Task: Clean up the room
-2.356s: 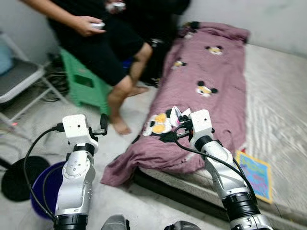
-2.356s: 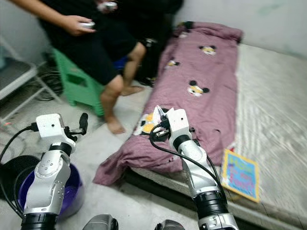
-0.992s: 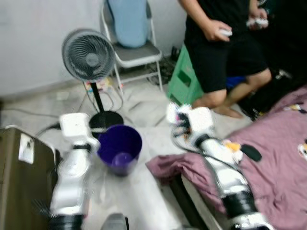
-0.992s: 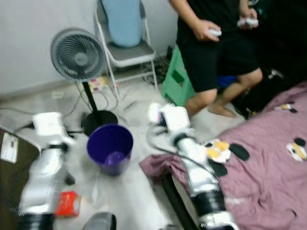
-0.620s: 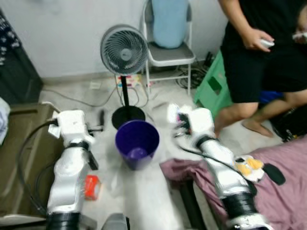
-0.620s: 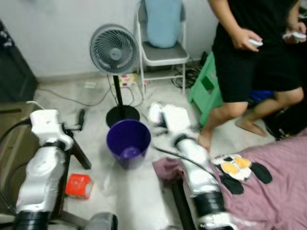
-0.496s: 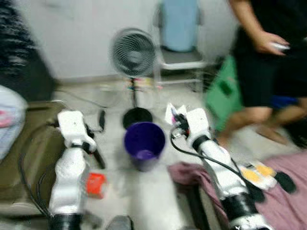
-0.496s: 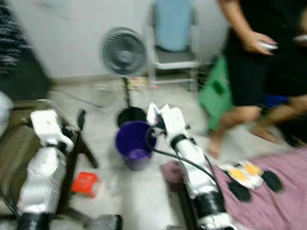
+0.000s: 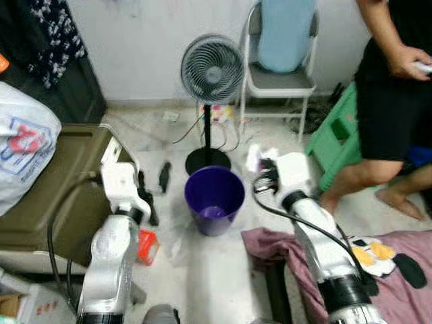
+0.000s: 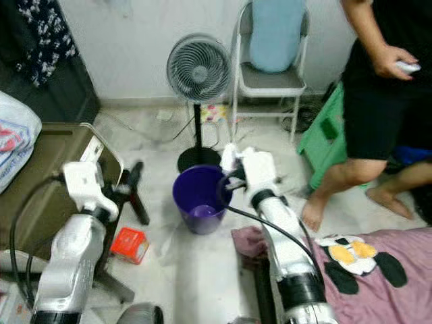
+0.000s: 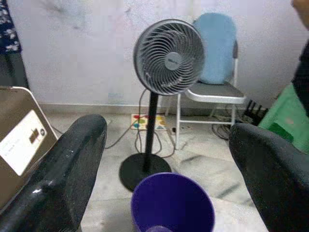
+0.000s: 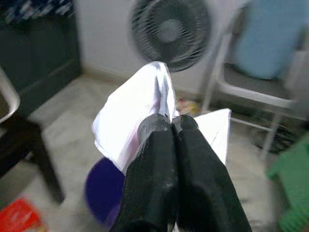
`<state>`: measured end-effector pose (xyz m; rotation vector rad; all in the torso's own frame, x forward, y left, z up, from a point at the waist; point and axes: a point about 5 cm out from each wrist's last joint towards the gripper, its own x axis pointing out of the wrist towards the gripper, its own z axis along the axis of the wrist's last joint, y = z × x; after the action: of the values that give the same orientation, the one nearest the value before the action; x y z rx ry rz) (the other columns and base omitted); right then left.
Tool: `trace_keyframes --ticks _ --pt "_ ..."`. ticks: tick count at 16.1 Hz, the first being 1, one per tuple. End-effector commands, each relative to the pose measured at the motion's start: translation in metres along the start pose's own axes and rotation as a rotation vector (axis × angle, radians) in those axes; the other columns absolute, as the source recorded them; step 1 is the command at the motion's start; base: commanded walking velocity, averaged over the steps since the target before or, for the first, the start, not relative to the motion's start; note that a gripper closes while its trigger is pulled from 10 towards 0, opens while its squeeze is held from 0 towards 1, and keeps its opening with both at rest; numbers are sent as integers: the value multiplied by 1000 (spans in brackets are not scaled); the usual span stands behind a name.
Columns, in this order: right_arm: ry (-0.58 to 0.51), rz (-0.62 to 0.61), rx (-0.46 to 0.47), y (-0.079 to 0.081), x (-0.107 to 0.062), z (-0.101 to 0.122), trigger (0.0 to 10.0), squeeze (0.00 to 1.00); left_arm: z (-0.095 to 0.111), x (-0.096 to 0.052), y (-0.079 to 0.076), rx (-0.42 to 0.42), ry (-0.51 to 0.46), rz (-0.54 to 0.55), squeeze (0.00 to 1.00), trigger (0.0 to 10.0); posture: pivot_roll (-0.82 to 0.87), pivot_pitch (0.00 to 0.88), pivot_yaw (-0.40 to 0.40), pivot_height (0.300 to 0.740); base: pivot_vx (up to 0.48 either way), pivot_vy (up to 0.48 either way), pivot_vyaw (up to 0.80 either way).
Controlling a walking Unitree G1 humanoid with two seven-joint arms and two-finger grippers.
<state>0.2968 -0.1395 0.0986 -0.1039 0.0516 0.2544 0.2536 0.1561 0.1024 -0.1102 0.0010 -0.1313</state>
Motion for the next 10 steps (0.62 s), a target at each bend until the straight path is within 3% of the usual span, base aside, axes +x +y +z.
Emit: trace_keyframes --ticks 1,3,9,10 --pt "-34 -15 15 -1 -2 9 10000 0 5 -4 3 17 -11 3 0 10000 -67 0 -30 740 0 0 0" --pt "-32 -53 21 -7 -11 7 10000 0 4 -14 1 32 -7 -6 0 10000 -79 0 -24 740 0 0 0" --pt "-7 -70 19 -7 -12 5 10000 0 7 -12 0 13 -23 -25 0 10000 -76 0 -27 740 0 0 0" --pt "-17 -49 5 -5 -11 6 10000 0 8 -12 0 10 -24 -22 0 10000 -78 0 -26 740 0 0 800"
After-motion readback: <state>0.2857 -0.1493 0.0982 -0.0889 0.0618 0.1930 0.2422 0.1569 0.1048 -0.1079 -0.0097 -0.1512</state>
